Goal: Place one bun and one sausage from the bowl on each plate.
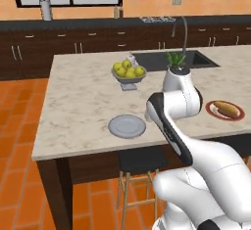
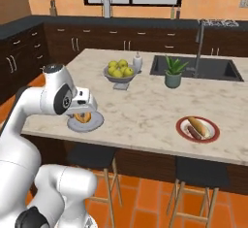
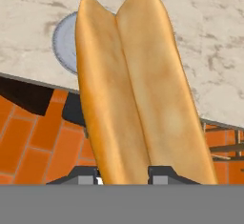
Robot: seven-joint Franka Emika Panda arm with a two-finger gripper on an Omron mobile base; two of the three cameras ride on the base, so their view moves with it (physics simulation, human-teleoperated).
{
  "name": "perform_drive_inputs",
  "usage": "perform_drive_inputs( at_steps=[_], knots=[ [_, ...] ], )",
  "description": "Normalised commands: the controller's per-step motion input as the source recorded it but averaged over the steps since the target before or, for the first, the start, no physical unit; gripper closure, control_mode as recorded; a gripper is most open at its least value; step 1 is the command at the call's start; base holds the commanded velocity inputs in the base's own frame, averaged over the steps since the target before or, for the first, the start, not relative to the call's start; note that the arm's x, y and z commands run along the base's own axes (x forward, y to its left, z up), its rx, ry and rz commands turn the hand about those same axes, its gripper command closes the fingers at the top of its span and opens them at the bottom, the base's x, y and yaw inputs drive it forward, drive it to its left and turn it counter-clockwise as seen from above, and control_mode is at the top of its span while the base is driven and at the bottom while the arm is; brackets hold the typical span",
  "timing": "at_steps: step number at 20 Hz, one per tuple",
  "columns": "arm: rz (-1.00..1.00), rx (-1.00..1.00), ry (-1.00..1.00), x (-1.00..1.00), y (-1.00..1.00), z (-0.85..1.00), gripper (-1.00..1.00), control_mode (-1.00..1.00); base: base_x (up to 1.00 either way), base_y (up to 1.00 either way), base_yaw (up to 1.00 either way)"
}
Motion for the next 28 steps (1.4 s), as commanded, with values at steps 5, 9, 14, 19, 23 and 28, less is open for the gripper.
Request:
perform_drive_inputs(
  at_steps=[5, 9, 14, 19, 23, 28],
  knots=[
    [0.00, 0.00, 0.00, 0.00, 0.00, 0.00, 1.00, 1.00, 0.48, 0.80, -0.20],
    [-0.08, 0.04, 0.07, 0.58, 0.16, -0.32, 1.00, -1.00, 0.00, 0.00, 0.00],
    [0.00, 0.08, 0.04, 0.92, 0.03, -0.57, 1.00, -1.00, 0.00, 0.00, 0.00],
    [0.00, 0.07, 0.27, 0.86, 0.05, -0.26, 1.00, -1.00, 0.00, 0.00, 0.00],
    [0.00, 0.00, 0.39, 0.21, 0.03, -0.36, 1.00, -1.00, 0.00, 0.00, 0.00],
    [0.00, 0.00, 0.16, 0.00, 0.00, -0.81, 1.00, -1.00, 0.00, 0.00, 0.00]
  ],
)
